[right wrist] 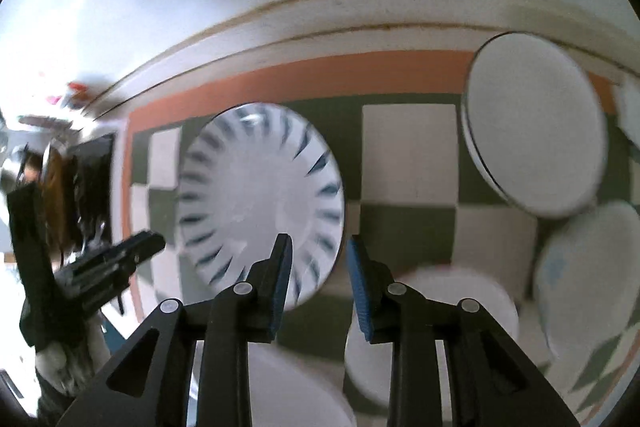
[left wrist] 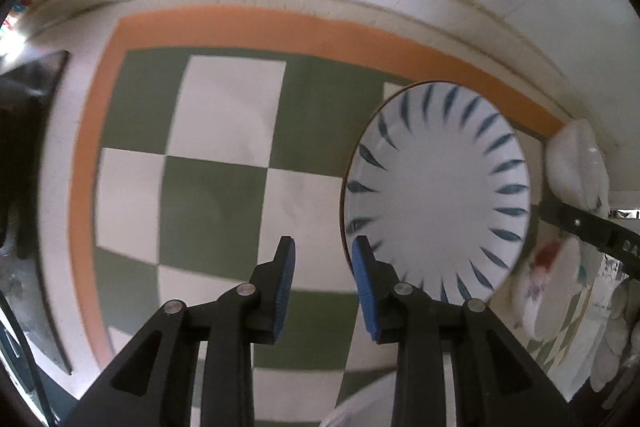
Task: Organize plates and bowls
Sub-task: 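Grasp the blue-striped plate rim with both tools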
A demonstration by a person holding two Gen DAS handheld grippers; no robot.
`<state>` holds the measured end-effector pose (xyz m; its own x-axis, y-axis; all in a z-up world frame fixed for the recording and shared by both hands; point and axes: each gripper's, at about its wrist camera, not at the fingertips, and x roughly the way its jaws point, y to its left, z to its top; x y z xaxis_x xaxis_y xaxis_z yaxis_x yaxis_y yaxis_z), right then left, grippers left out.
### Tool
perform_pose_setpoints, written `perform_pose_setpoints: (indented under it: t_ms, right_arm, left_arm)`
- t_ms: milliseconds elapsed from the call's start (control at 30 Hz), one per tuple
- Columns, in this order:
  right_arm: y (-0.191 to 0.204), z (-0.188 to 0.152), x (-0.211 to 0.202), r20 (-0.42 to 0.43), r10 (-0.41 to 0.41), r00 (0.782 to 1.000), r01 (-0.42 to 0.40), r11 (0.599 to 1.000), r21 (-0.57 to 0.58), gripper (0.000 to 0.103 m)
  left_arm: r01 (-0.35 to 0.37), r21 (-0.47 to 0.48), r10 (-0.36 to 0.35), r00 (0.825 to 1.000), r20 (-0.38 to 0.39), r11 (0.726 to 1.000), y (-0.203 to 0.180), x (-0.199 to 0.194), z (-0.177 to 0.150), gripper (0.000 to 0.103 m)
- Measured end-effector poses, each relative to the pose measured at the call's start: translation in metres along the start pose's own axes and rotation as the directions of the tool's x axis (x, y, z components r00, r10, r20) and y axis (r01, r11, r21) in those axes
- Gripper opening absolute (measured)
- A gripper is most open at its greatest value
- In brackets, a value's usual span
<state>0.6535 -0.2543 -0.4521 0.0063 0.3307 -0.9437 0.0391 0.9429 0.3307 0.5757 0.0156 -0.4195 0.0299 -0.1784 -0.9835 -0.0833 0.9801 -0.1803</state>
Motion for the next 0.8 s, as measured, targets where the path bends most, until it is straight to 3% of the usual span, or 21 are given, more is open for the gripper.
perform_pose_setpoints:
  t_ms: [100, 167, 200, 233, 333, 567, 800]
  right_arm:
    - [-0.006, 0.014, 0.023, -0.036, 0.001, 0.999, 0.0, 1.0, 0.02, 0.031]
    - [-0.007, 0.018, 0.036, -0.059, 0.007, 0.998, -0.005, 1.0, 0.025, 0.029]
    - [-0.007, 0.019, 0.042, -0.07, 0.0, 0.998, 0.001, 1.0, 0.025, 0.017]
    - [-0.007, 0.02, 0.044, -0.068, 0.019, 0.998, -0.017, 0.999, 0.034, 0.013]
    - [-0.006, 0.023, 0.048, -0.062, 0.01, 0.998, -0.008, 1.0, 0.029, 0.013]
    - [0.001, 0.018, 0.048, -0.073, -0.002, 0.997, 0.002, 1.0, 0.005, 0.013]
    - [0.01, 0.013, 0.031, -0.063, 0.015, 0.998, -0.015, 1.0, -0.012, 0.011]
  left_arm:
    - [0.012, -0.003, -0.012, 1.0, -0.011, 1.0, -0.001, 0.014, 0.008, 0.027]
    - [0.022, 0.012, -0.022, 1.0, 0.001, 1.0, -0.005, 0.017, 0.008, 0.019]
    - [0.018, 0.022, -0.019, 1.0, 0.007, 1.0, -0.008, 0.018, 0.007, 0.017]
    - [0.007, 0.038, -0.008, 1.0, 0.013, 0.999, -0.012, 0.018, 0.005, 0.013]
    - [-0.026, 0.043, 0.025, 0.999, 0.028, 0.999, -0.016, 0.017, 0.001, 0.013]
    - [-0.007, 0.008, 0.007, 1.0, -0.021, 1.0, -0.014, 0.018, -0.002, 0.013]
    - [-0.004, 0.024, 0.005, 1.0, -0.007, 1.0, -0.017, -0.005, -0.012, 0.013]
